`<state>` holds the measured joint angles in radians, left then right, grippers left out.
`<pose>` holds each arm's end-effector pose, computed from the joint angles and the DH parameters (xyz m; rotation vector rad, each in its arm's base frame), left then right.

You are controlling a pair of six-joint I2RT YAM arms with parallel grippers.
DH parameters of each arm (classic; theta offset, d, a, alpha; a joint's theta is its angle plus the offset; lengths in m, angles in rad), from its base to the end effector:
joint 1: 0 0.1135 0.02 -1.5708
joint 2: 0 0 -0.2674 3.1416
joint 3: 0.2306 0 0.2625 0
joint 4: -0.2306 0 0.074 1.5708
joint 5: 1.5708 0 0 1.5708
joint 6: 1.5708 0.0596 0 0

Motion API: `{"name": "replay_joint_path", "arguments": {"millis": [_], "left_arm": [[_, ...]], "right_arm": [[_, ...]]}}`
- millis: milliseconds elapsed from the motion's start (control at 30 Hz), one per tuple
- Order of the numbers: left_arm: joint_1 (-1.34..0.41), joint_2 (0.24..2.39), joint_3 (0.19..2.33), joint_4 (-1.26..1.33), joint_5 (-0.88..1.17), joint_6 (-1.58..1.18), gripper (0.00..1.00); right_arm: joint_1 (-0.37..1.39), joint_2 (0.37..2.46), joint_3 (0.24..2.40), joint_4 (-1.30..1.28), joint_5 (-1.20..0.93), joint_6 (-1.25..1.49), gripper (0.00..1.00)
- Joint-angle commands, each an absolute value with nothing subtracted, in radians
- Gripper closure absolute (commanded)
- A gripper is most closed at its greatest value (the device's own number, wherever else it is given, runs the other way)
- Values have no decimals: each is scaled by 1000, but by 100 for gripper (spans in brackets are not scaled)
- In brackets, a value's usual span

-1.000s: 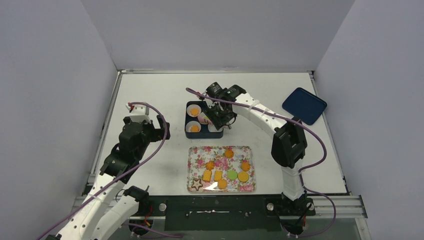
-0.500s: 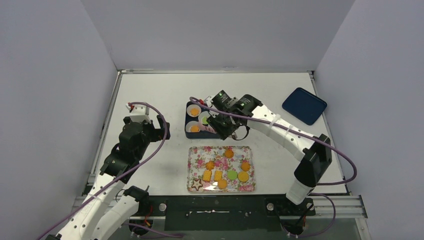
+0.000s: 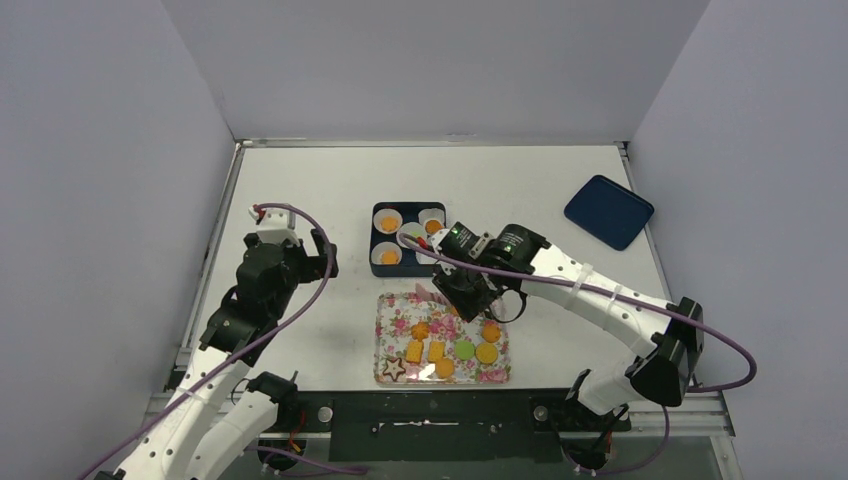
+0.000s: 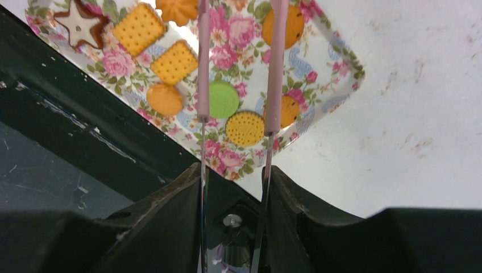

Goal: Pack the cookies

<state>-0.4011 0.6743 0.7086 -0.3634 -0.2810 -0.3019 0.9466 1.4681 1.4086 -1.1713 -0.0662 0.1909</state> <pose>0.1802 -0.0585 0.3068 -0.0968 1.8896 -0.2136 0.1697 0.2423 0.2984 -1.0741 2.6619 0.3454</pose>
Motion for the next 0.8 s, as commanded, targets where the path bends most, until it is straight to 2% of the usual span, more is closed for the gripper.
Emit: {"name": "replay_joint_path", "arguments": {"millis": [0, 500, 767], "left_arm": [[-389, 678, 711, -328, -273, -293, 3], [-385, 696, 712, -326, -266, -294, 3], [-385, 696, 711, -325, -267, -295, 3]], "right_arm": [[962, 1394, 1361, -1216, -26, 292, 62], [914, 1361, 1248, -1251, 26, 330, 62], [882, 1377, 1225, -1205, -33, 286, 62]]}}
